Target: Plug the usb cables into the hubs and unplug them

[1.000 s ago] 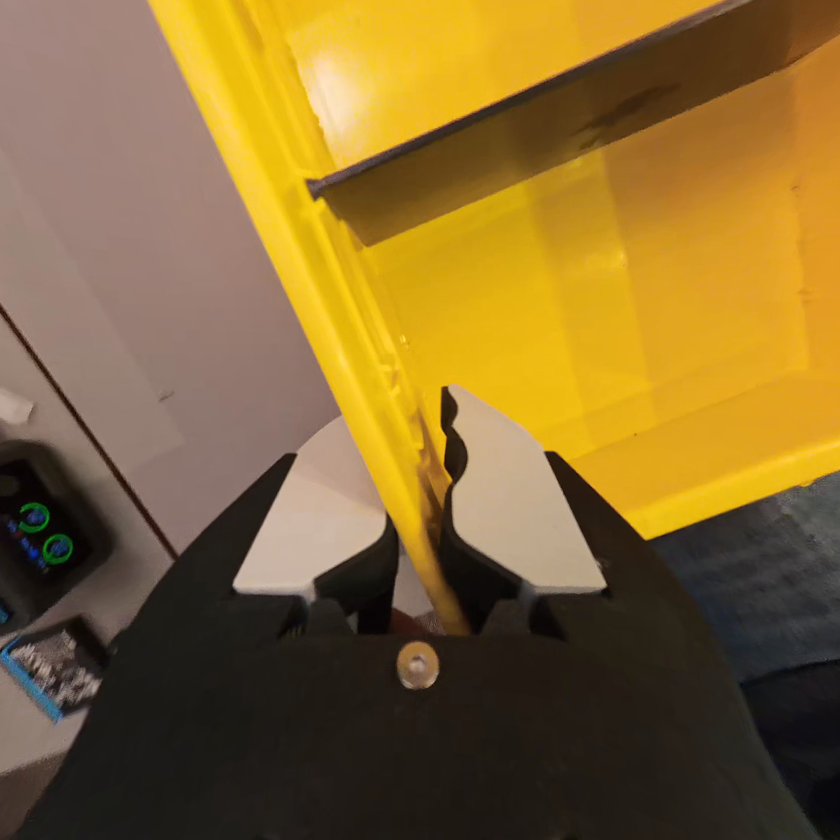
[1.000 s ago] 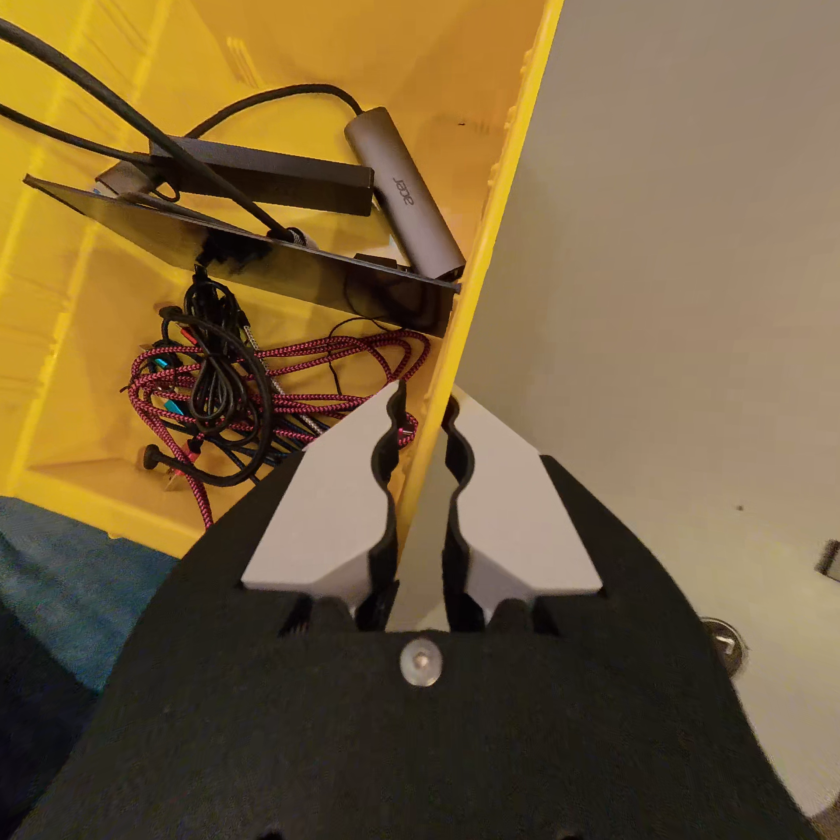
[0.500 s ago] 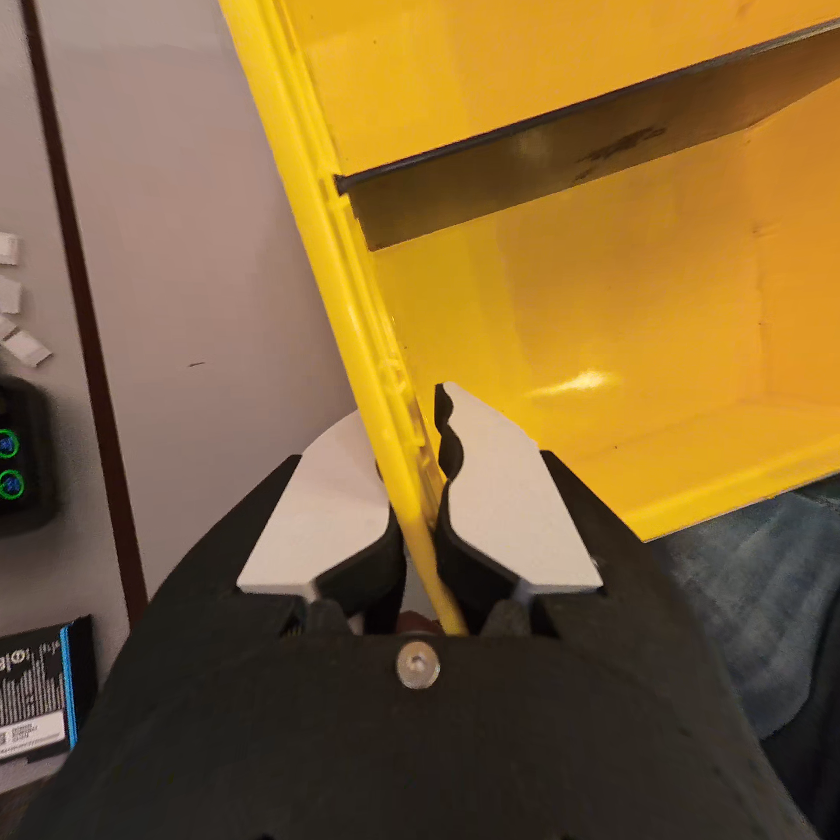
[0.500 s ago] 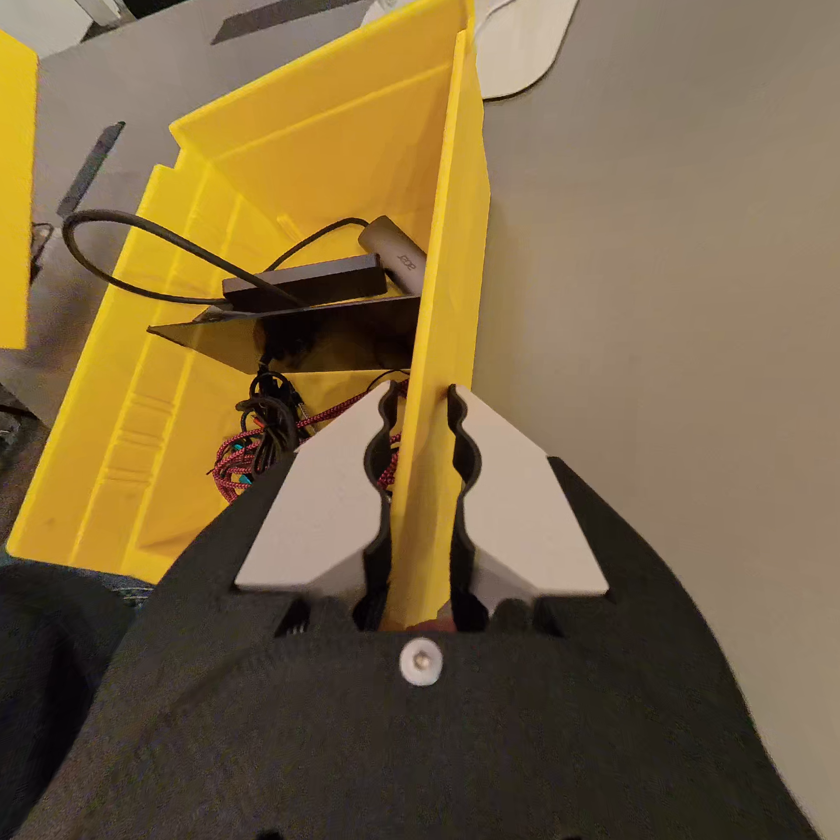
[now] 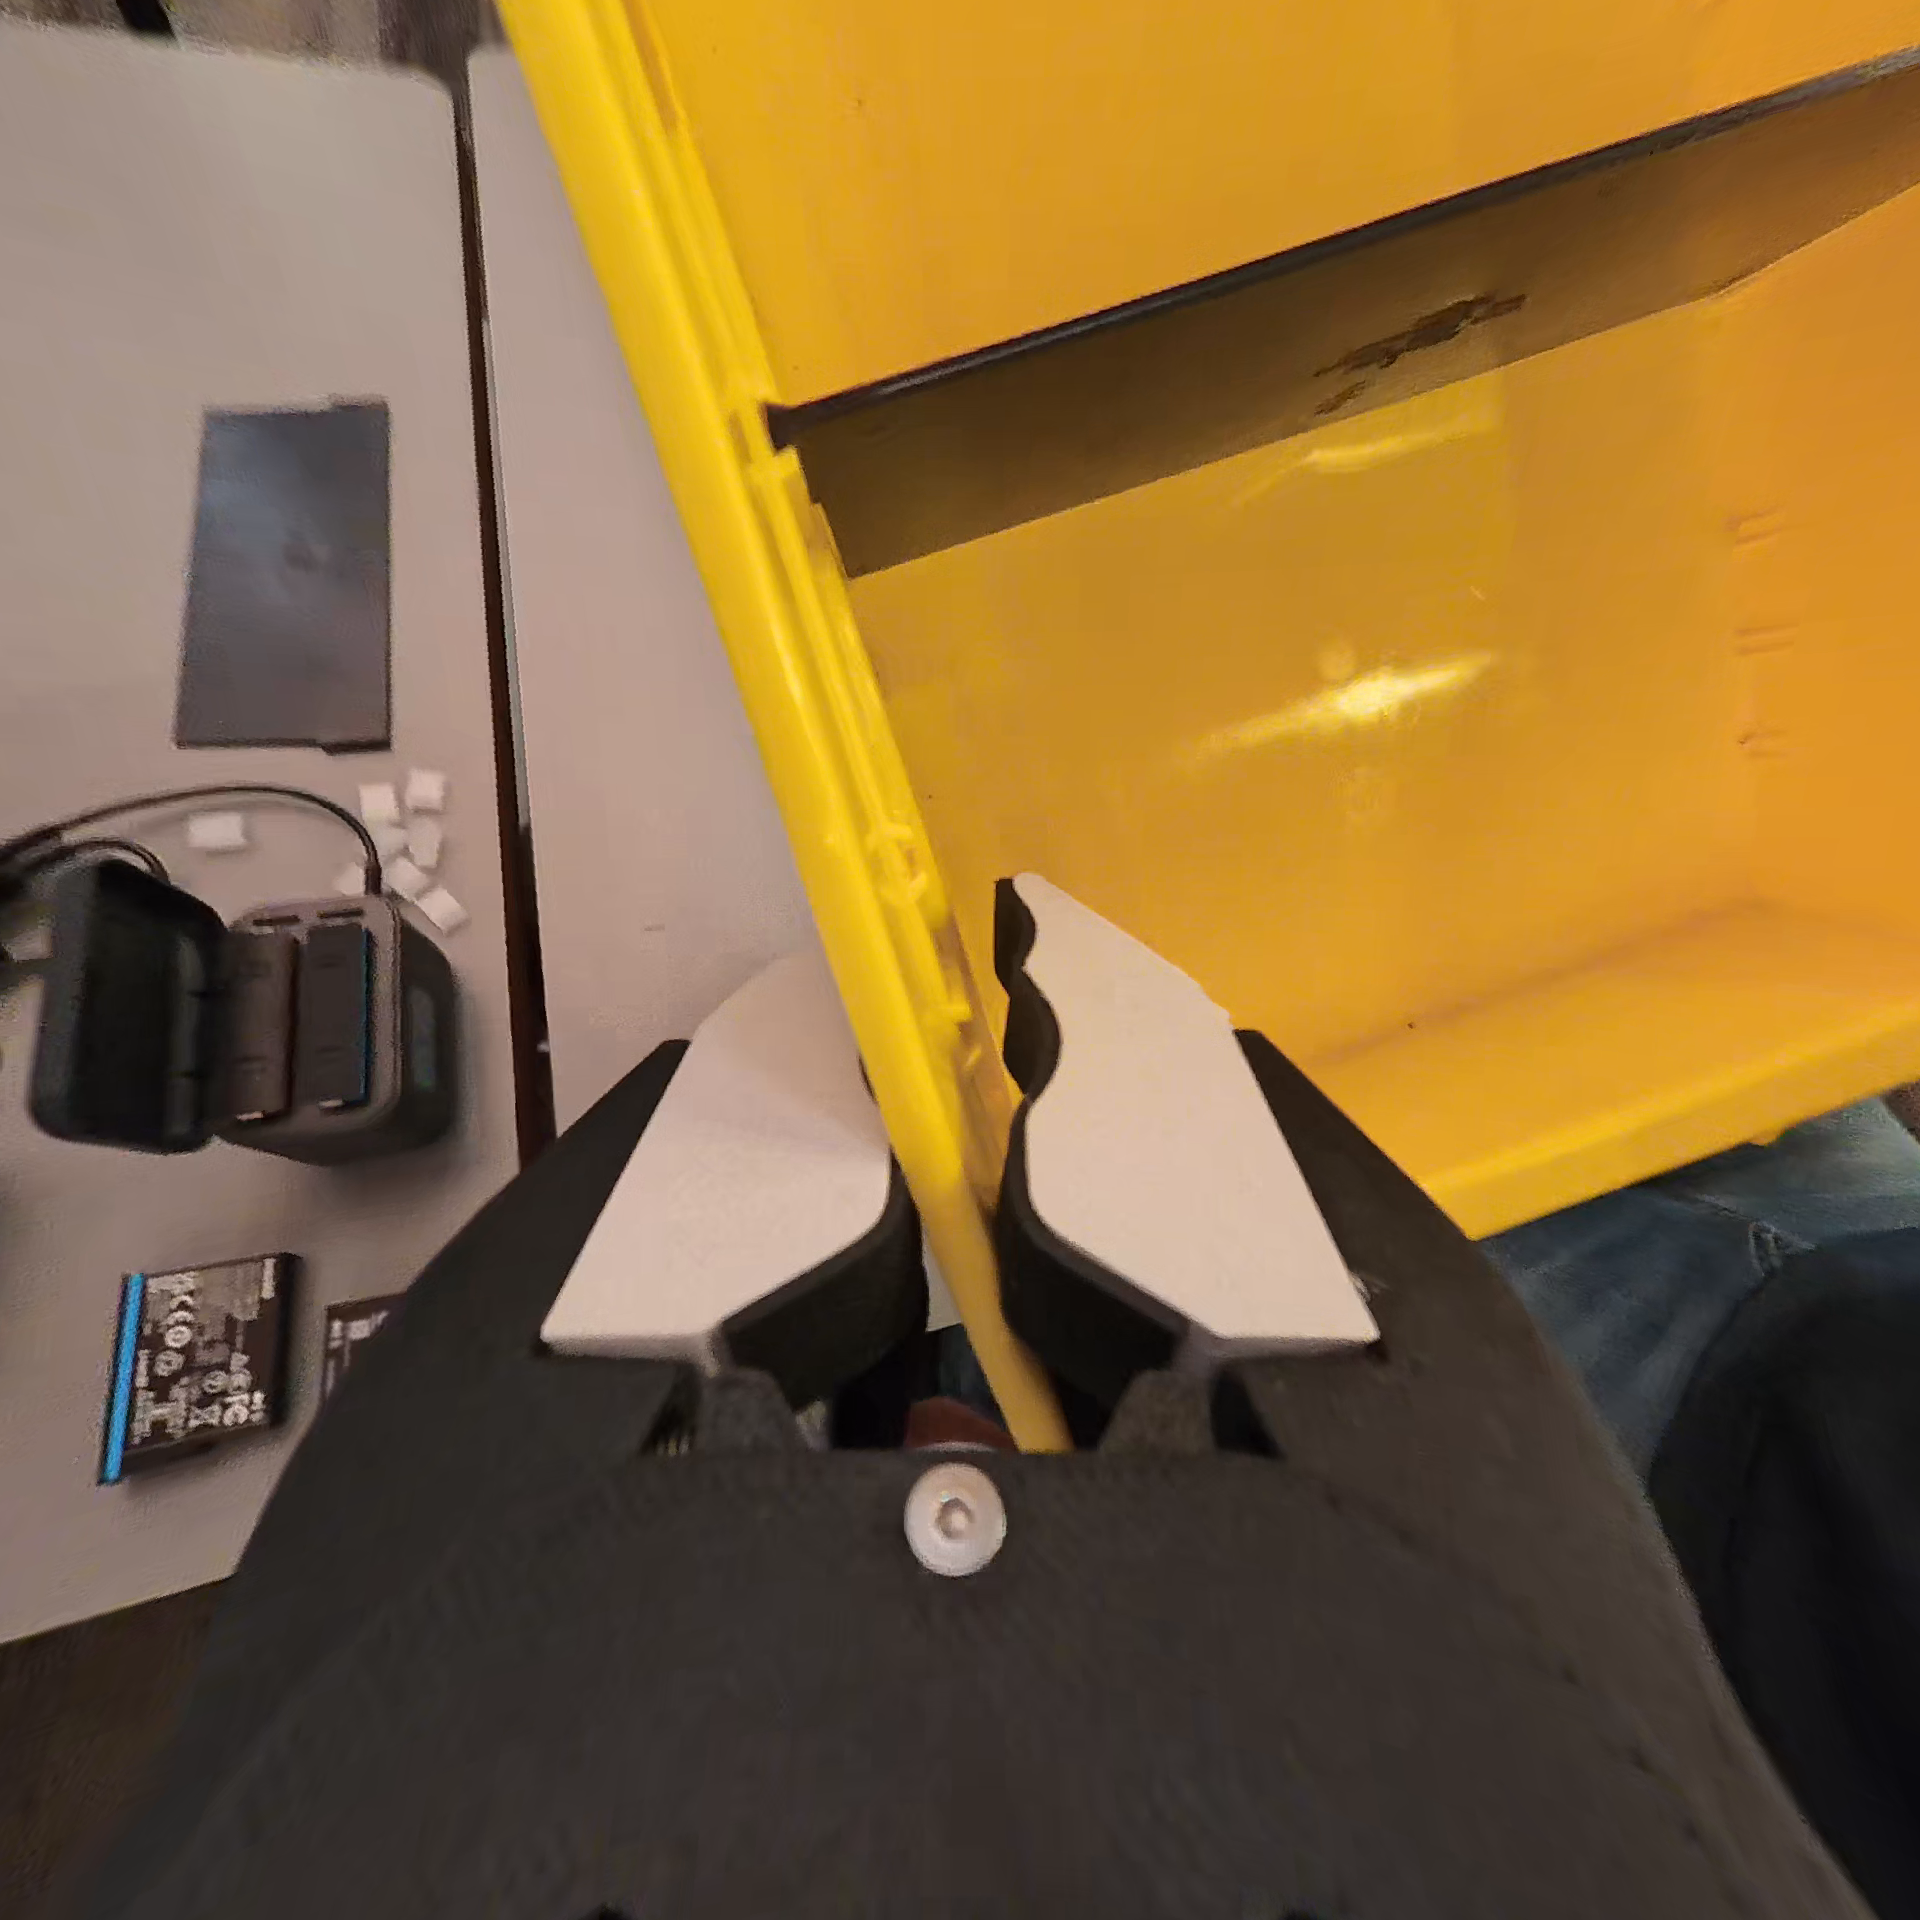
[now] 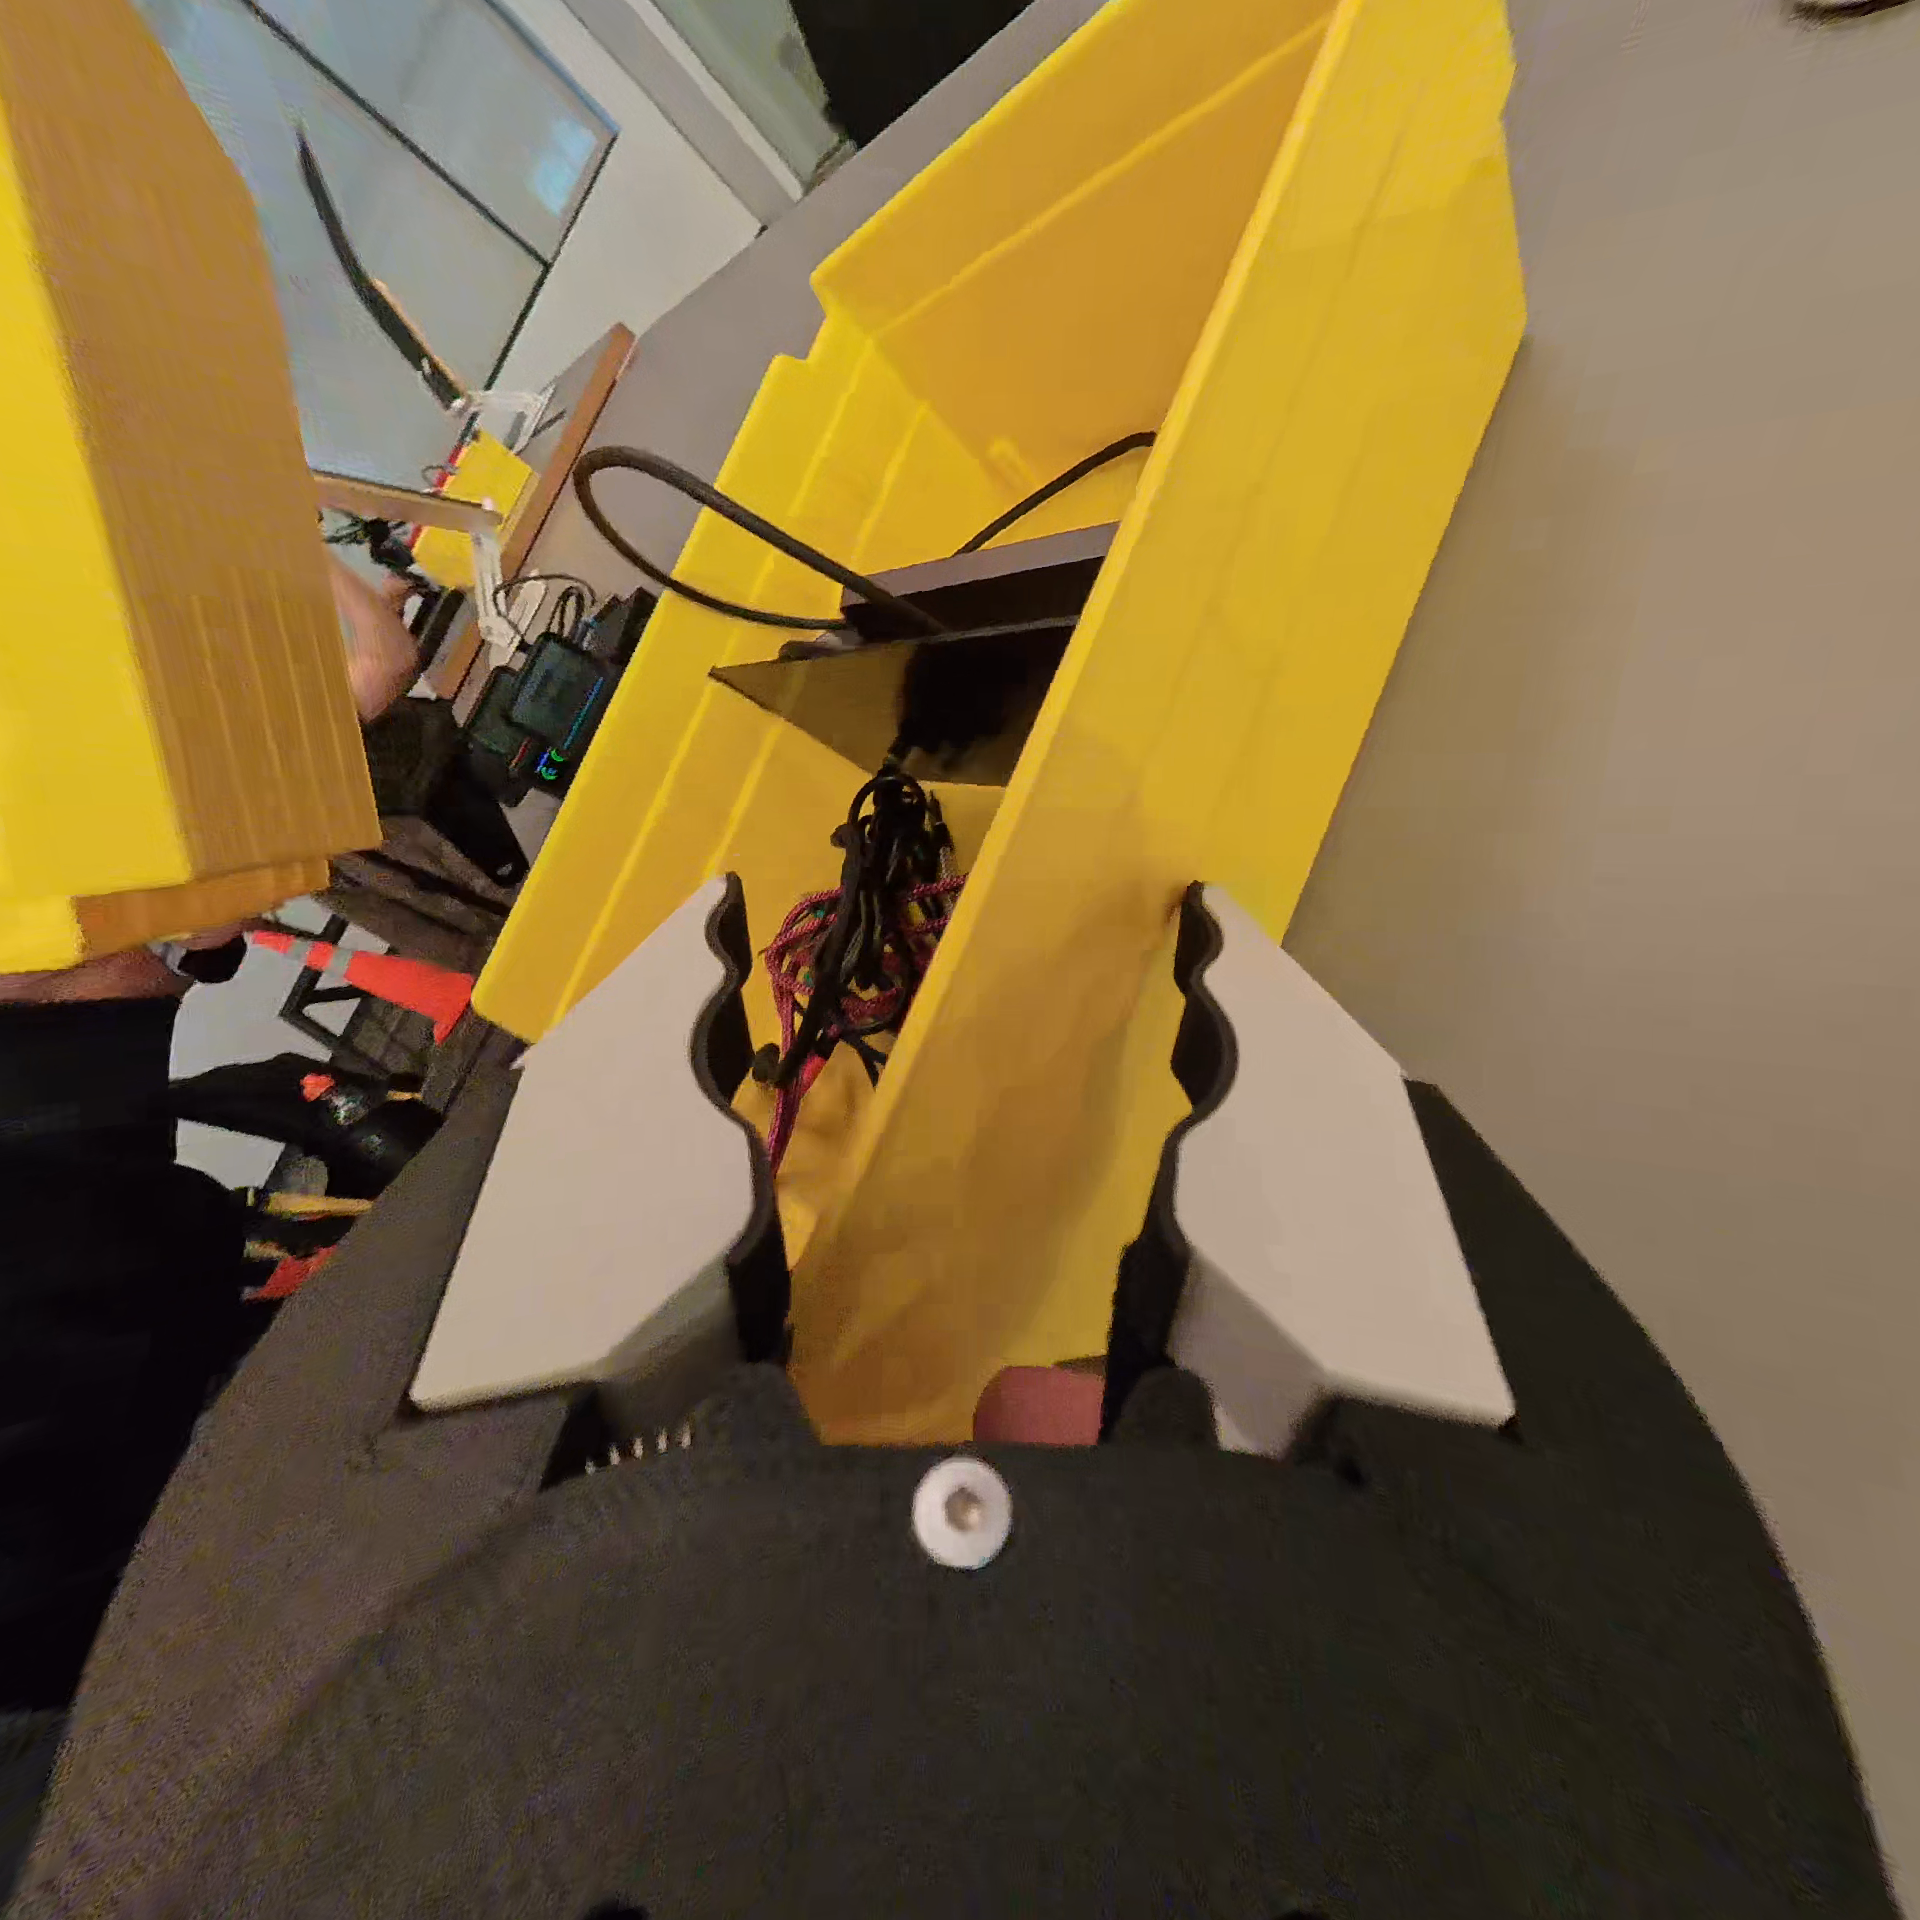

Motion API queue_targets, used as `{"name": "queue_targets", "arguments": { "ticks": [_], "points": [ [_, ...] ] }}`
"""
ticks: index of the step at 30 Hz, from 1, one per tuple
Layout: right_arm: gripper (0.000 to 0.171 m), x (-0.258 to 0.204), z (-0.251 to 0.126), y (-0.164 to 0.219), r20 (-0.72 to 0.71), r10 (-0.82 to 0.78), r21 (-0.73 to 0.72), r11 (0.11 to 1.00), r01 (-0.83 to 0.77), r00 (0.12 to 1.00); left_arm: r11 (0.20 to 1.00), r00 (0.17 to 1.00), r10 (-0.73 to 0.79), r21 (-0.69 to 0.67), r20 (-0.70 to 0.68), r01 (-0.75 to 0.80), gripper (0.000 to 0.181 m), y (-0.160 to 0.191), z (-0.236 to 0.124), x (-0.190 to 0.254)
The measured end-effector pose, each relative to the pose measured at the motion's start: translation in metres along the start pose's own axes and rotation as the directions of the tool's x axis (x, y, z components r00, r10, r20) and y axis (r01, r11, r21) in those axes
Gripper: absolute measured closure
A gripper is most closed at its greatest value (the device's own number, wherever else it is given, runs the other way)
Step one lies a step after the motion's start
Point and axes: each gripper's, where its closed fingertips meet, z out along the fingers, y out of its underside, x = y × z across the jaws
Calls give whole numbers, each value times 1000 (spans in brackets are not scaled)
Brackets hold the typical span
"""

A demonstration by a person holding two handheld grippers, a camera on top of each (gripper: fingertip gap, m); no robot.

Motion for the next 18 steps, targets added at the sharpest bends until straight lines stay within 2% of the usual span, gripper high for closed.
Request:
{"name": "queue_targets", "arguments": {
  "ticks": [6, 8, 10, 13, 18],
  "points": [
    [73, -66, 69, 21, 181, -25, -78, 996, 40, 983, 997, 998, 47, 58, -30, -45, 170, -30, -24, 29],
    [62, -83, 77, 25, 268, 21, -123, 992, 12, 963, 997, 997, 53, 55, -58, -50, 170, -33, -18, 45],
    [63, -85, 69, 20, 291, 9, -118, 993, 26, 957, 998, 994, 59, 44, -96, -55, 170, -37, -5, 66],
    [63, -71, 21, -8, 266, -62, -22, 997, 70, 962, 995, 981, 101, 10, -165, -100, 170, -43, 28, 110],
    [67, -33, -124, -67, 98, -230, 205, 957, 207, 968, 973, 933, 204, -44, -297, -226, 169, -55, 103, 209]
  ]
}}
